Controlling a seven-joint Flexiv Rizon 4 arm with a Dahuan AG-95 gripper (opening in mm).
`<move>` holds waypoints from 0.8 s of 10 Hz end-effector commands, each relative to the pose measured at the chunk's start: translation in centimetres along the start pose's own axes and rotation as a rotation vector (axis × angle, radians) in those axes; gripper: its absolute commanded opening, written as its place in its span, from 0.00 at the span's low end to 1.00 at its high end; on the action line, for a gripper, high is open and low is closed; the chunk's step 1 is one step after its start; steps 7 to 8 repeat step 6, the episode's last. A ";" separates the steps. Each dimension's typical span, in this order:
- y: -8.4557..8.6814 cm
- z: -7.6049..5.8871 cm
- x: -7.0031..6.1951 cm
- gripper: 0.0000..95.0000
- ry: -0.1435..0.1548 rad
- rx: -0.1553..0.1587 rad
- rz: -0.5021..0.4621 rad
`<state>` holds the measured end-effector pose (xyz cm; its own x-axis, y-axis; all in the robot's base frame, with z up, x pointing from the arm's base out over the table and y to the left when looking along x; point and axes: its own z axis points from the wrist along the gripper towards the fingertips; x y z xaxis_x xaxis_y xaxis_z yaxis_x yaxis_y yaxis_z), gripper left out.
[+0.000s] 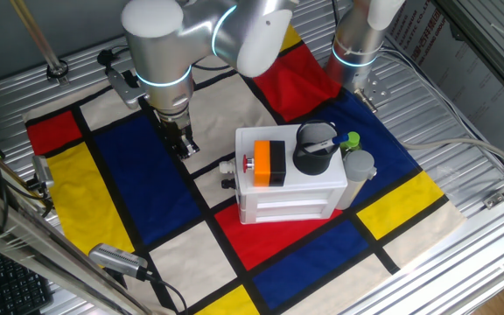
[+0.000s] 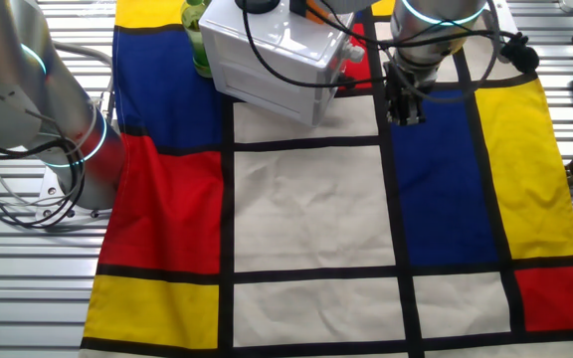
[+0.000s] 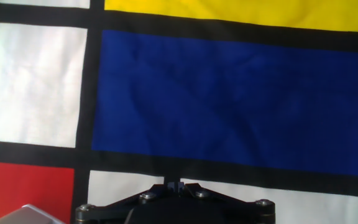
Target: Use the gripper to push and close the drawer
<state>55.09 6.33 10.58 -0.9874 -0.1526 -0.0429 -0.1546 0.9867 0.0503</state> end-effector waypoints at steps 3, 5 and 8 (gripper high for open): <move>0.0 -0.1 -0.1 0.00 0.017 -0.014 -0.016; 0.0 -0.1 -0.1 0.00 0.020 -0.021 -0.022; 0.0 -0.1 -0.1 0.00 0.023 -0.025 -0.025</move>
